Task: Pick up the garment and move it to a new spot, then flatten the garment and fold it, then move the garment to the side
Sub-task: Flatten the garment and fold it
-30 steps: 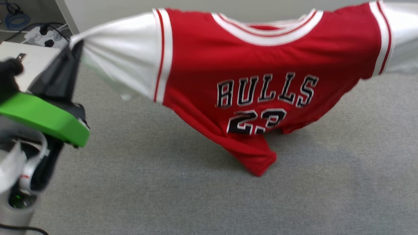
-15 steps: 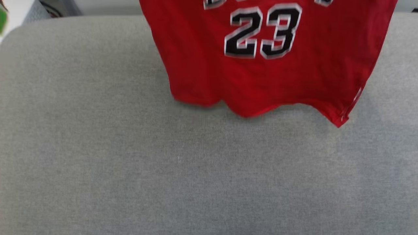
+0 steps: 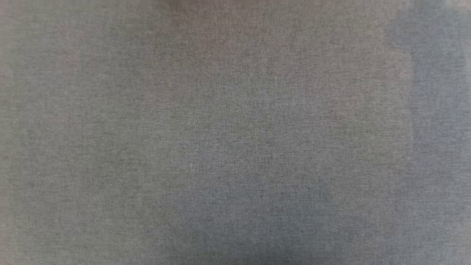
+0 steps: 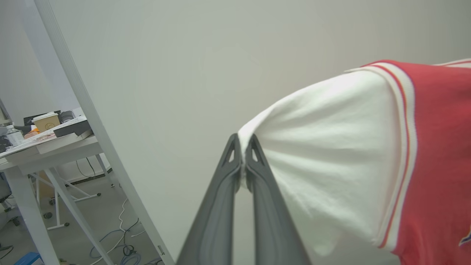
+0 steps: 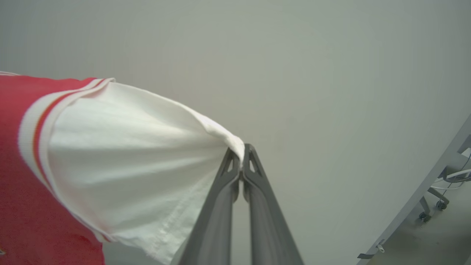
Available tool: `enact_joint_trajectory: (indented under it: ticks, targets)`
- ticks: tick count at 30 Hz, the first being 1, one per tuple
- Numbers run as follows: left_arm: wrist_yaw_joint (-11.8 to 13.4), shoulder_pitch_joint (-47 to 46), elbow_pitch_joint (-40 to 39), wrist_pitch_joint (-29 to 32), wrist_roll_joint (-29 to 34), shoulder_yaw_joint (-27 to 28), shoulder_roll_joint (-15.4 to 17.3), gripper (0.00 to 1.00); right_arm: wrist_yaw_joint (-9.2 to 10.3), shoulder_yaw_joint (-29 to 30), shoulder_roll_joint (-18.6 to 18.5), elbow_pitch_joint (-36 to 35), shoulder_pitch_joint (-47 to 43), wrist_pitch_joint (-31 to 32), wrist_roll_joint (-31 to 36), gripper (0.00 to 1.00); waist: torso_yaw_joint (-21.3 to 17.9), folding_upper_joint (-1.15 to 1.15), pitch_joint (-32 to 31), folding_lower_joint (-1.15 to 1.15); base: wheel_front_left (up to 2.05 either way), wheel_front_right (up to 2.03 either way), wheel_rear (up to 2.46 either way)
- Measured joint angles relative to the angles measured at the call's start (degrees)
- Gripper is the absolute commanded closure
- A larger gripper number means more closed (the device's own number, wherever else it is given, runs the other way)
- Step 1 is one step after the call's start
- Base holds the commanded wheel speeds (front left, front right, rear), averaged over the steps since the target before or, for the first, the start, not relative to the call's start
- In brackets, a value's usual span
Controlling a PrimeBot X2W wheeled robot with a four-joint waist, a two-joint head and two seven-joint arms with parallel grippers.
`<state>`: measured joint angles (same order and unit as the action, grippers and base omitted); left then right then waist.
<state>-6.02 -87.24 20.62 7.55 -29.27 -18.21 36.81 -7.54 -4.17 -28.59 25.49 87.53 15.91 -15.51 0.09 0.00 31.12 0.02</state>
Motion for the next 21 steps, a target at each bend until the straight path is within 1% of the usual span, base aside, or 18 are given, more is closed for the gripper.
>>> enact_joint_trajectory:
  ticks: [6, 11, 14, 17, 21]
  targets:
    - [-0.51, -6.7, 9.43, -7.53, 2.52, -1.7, -2.67, 1.0, 0.0, 1.44, 2.78, 8.28, 5.28, -6.42, 2.54, 1.0, -0.19, 0.0, 4.19, -0.01, 0.0, 0.0, 0.0]
    - [-0.86, -9.21, 15.07, -10.99, 2.85, -3.79, -4.45, 1.0, 0.0, 1.91, 4.04, 13.04, 6.31, -10.79, 3.15, 1.0, -0.26, 0.0, 6.06, -0.01, 0.0, 0.0, 0.0]
    - [-1.11, -8.62, 17.77, -13.27, 2.65, -5.2, -5.53, 1.0, 0.0, 1.43, 5.13, 14.81, 5.58, -12.76, 2.61, 1.0, -0.25, 0.0, 6.04, 0.0, 0.0, 0.0, 0.0]
    - [-1.3, -5.99, 19.56, -15.62, 1.78, -6.45, -6.24, 1.0, 0.0, 0.2, 5.59, 16.15, 3.05, -14.52, 1.52, 1.0, -0.11, 0.0, 5.3, -0.01, 0.0, 0.0, 0.0]
    - [-1.31, 1.41, 21.32, -18.09, -0.34, -8.13, -7.94, 1.0, 0.0, -1.76, 6.14, 17.78, -2.47, -16.46, -1.22, 1.0, 0.2, 0.0, 3.63, -0.01, 0.0, 0.0, 0.0]
